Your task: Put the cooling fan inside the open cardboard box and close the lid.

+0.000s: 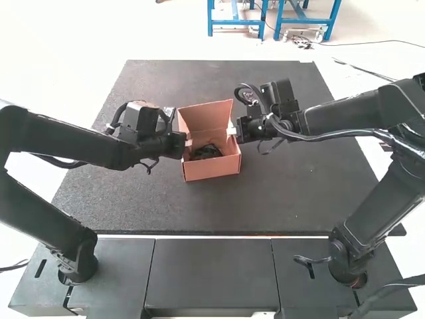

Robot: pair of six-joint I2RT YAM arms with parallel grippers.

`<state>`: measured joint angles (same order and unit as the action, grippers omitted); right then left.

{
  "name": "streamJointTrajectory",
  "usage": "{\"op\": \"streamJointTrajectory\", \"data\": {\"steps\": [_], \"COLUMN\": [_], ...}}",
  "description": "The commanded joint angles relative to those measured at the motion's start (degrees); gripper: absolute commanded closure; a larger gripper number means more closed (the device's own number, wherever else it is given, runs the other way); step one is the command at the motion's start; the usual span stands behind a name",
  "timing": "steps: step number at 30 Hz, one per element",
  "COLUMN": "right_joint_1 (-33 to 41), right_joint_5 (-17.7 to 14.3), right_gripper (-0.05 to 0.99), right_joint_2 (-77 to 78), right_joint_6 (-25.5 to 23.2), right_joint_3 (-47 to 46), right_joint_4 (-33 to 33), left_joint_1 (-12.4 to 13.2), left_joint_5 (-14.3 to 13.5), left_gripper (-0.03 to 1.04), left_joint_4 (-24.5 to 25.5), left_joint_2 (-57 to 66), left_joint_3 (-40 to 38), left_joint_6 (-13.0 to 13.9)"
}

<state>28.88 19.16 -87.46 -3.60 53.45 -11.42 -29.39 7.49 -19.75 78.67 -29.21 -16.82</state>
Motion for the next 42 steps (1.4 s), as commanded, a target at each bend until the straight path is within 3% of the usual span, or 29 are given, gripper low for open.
{"op": "streamJointTrajectory", "data": {"steps": [1, 13, 20, 29, 35, 38, 42], "right_joint_1": [1.6, 1.6, 1.6, 1.4, 1.4, 1.3, 1.3], "right_joint_5": [4.0, 4.3, 4.0, 3.2, 2.3, 2.0, 0.9], "right_gripper": [0.96, 0.96, 0.96, 0.89, 0.71, 0.64, 0.47], "right_joint_2": [2.0, 3.2, 3.4, 3.5, 3.5, 3.5, 3.8], "right_joint_6": [0.1, 1.7, 2.3, 2.9, 2.9, 3.0, 3.4], "right_joint_3": [-1.0, -6.2, -8.3, -10.0, -10.6, -10.6, -10.6], "right_joint_4": [-0.4, -1.9, -2.9, -4.5, -5.3, -5.5, -5.5], "left_joint_1": [-2.0, -2.0, -1.9, -1.9, -1.9, -2.0, -1.7], "left_joint_5": [4.8, 5.1, 5.1, 4.7, 4.8, 4.8, 4.8], "left_gripper": [0.99, 0.95, 0.92, 0.56, 0.21, 0.15, 0.08], "left_joint_4": [0.1, 1.0, -1.3, -1.9, -2.0, -1.6, -1.2], "left_joint_2": [-1.7, -3.4, -3.4, -3.4, -3.4, -3.4, -4.2], "left_joint_3": [0.9, 4.9, 7.4, 8.1, 8.1, 8.0, 8.1], "left_joint_6": [1.4, 6.0, 6.1, 6.6, 6.6, 6.6, 6.6]}}
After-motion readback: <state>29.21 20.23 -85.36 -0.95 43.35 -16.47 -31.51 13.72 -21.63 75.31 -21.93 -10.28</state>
